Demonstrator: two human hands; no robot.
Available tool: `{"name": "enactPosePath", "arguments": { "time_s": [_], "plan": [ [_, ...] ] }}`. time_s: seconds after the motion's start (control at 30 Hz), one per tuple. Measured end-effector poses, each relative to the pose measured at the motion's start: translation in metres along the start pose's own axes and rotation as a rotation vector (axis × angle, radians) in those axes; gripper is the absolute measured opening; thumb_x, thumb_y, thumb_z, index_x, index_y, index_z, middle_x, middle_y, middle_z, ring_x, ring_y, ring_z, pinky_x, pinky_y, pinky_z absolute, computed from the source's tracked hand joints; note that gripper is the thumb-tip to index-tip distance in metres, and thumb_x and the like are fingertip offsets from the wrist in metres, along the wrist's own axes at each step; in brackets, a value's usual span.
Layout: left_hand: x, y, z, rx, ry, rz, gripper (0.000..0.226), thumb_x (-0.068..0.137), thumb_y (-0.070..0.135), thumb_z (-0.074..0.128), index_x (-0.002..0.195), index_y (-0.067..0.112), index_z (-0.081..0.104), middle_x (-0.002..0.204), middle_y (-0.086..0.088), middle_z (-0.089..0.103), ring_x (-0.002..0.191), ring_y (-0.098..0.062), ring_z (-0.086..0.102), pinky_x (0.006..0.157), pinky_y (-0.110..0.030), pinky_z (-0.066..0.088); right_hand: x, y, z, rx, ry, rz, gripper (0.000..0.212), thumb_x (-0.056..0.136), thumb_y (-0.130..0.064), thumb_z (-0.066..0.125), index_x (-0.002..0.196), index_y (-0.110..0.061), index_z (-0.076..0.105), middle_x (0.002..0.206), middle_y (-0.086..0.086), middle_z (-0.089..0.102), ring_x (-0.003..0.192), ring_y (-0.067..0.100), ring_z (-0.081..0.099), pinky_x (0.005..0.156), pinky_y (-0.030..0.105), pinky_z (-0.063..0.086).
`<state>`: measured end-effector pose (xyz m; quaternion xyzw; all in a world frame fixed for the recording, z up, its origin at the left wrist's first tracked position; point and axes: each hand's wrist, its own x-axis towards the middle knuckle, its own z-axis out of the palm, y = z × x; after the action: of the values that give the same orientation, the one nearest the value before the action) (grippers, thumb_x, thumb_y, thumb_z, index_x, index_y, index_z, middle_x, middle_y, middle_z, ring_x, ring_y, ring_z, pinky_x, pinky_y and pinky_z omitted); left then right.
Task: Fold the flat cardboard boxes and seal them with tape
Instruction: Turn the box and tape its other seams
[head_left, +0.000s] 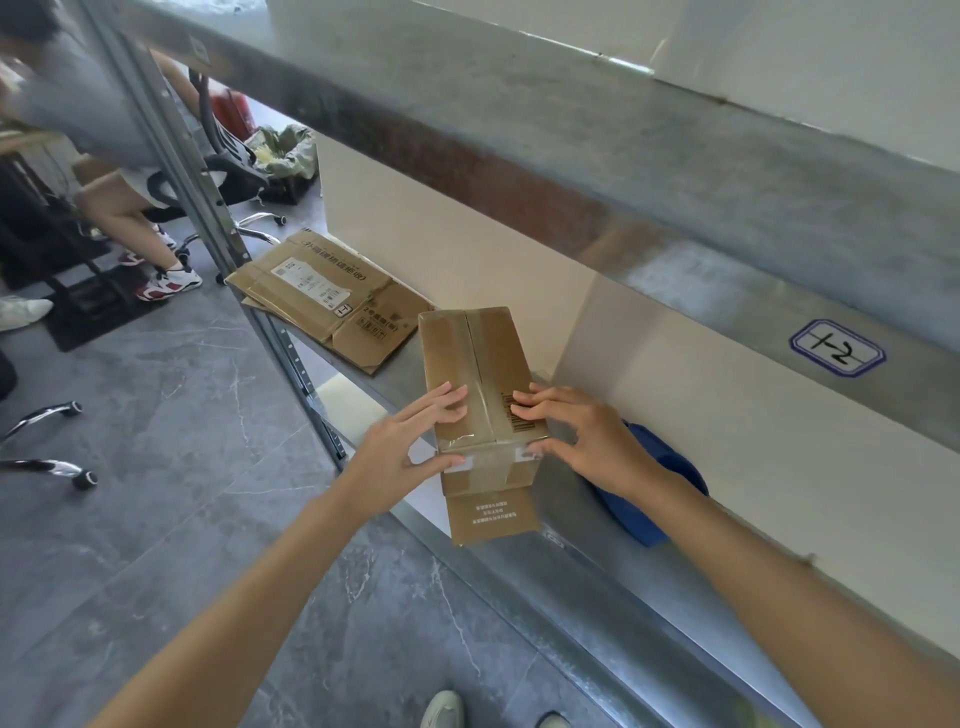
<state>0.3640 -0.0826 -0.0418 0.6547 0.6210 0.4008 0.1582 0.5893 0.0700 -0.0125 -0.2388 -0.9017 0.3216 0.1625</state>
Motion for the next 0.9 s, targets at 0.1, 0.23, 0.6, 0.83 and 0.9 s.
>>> {"name": "enactPosePath", "arguments": {
  "time_s": [0.1, 0.23, 0.6, 0.83, 0.9],
  "plan": [
    [0.0, 0.001, 0.0, -0.022, 0.01, -0.005, 0.049, 0.083, 0.033, 0.076, 0.126, 0.015, 0.063, 0.147, 0.013, 0.05, 0.142, -0.004, 0.036, 0.115, -0.023, 0.032, -0.002, 0.0, 0.003, 0.005, 0.004, 0.03, 0.049, 0.08, -0.014, 0.08, 0.127, -0.02, 0.066, 0.135, -0.02, 0.053, 0.134, -0.009, 0.036, 0.11, 0.008, 0.022],
    [0.0, -0.001, 0.0, -0.039, 0.007, -0.005, 0.05, 0.082, 0.038, 0.075, 0.125, 0.018, 0.063, 0.146, 0.018, 0.049, 0.142, -0.002, 0.035, 0.114, -0.021, 0.033, -0.003, -0.004, 0.01, 0.015, 0.03, 0.071, 0.054, 0.074, -0.035, 0.084, 0.124, -0.024, 0.066, 0.136, -0.023, 0.052, 0.131, -0.021, 0.029, 0.105, 0.002, 0.018],
    [-0.002, 0.007, 0.023, -0.1, 0.191, -0.07, 0.044, 0.082, 0.045, 0.074, 0.116, 0.018, 0.066, 0.139, 0.014, 0.057, 0.141, -0.004, 0.038, 0.106, -0.025, 0.044, -0.002, -0.022, 0.033, -0.051, 0.237, 0.113, 0.053, 0.068, -0.051, 0.083, 0.103, -0.017, 0.065, 0.123, -0.014, 0.059, 0.113, -0.019, 0.035, 0.089, 0.009, 0.034],
    [-0.001, 0.016, 0.026, -0.136, 0.239, -0.162, 0.016, 0.092, 0.02, 0.069, 0.107, 0.016, 0.067, 0.135, 0.011, 0.06, 0.139, 0.0, 0.039, 0.108, -0.04, 0.044, -0.002, -0.028, 0.041, -0.069, 0.297, 0.142, 0.043, 0.082, -0.056, 0.071, 0.099, -0.018, 0.06, 0.117, -0.011, 0.06, 0.11, 0.003, 0.052, 0.081, 0.026, 0.045],
    [0.0, 0.019, 0.025, -0.14, 0.243, -0.173, 0.016, 0.093, 0.018, 0.068, 0.108, 0.013, 0.068, 0.135, 0.009, 0.061, 0.138, -0.001, 0.04, 0.108, -0.043, 0.044, -0.001, -0.03, 0.043, -0.067, 0.321, 0.141, 0.037, 0.086, -0.049, 0.071, 0.099, -0.016, 0.06, 0.116, -0.009, 0.06, 0.11, 0.005, 0.053, 0.08, 0.027, 0.045]
  ]
}}
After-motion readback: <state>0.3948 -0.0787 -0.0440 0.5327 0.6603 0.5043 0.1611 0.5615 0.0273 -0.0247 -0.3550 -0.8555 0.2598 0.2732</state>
